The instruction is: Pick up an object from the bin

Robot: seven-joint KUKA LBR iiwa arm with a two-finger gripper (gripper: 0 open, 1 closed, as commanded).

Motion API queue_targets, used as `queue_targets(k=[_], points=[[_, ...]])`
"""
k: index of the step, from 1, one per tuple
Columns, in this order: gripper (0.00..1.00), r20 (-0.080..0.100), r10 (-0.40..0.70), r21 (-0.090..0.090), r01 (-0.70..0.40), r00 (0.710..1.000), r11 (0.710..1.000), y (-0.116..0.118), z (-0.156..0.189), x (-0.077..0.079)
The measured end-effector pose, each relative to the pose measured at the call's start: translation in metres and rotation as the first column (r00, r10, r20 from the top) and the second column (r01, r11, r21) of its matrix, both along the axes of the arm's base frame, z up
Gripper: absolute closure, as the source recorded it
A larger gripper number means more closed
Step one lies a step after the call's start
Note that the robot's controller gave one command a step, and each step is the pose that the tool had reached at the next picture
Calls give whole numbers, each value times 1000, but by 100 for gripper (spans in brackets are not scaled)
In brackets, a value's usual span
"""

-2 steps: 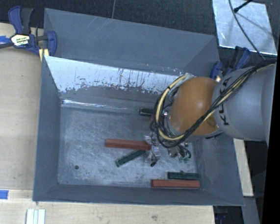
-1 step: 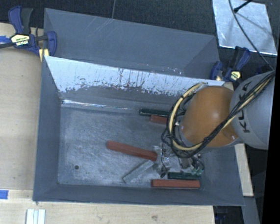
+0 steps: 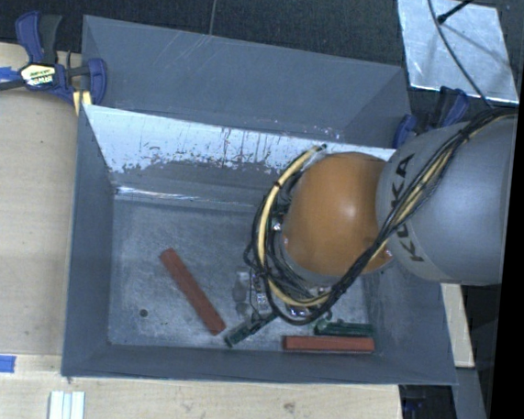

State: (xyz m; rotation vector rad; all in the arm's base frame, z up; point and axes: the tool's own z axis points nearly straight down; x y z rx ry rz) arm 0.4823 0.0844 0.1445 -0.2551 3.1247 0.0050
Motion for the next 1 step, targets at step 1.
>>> queue_targets(k=[1], points=[[0, -3, -7, -3, 7, 1000, 1000, -5, -2, 0]])
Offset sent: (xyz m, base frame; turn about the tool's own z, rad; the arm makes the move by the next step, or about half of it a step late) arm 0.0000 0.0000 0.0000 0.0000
